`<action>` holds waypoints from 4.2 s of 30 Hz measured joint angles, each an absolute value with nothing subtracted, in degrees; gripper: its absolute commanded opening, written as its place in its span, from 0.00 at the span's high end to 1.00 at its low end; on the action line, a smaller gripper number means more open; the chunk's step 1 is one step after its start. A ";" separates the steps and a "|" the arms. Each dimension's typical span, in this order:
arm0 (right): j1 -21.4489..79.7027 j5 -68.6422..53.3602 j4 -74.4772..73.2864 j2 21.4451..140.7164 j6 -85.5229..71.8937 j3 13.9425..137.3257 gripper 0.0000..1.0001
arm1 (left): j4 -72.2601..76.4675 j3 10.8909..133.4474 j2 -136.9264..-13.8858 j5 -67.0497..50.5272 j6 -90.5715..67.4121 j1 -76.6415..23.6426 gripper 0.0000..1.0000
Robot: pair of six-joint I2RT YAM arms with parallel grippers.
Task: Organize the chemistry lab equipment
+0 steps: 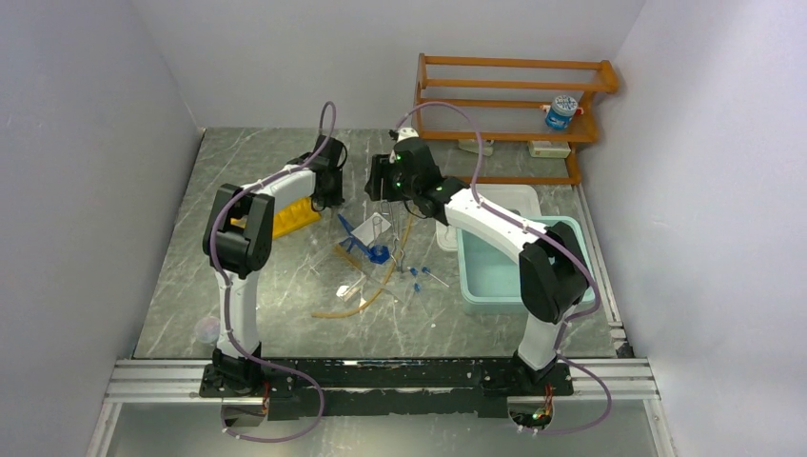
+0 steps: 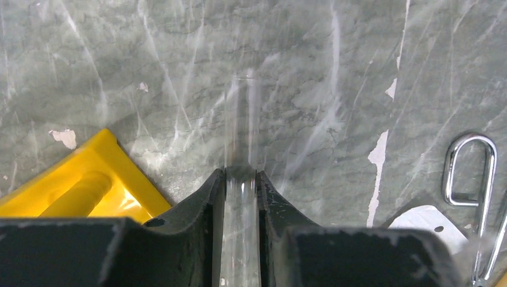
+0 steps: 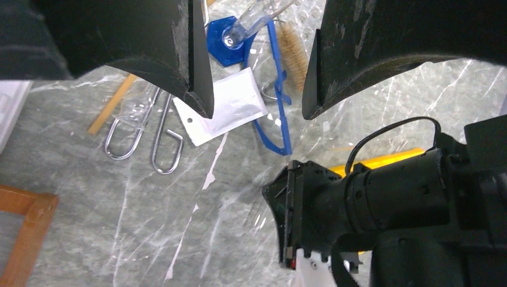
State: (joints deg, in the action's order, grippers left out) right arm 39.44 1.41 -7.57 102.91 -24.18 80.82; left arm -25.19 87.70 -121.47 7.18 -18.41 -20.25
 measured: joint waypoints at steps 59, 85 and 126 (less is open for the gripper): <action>36.07 -24.01 4.47 103.44 -27.68 81.87 0.82 | -9.28 85.01 -94.43 -28.97 -38.48 -16.67 0.41; 35.90 -23.81 -8.03 106.85 -10.11 91.31 0.28 | -17.76 88.92 -93.27 -30.81 -22.98 -12.16 0.95; 31.53 -11.94 -4.58 99.31 -22.76 81.82 0.29 | 17.65 52.45 -81.78 16.23 -6.90 -12.95 0.94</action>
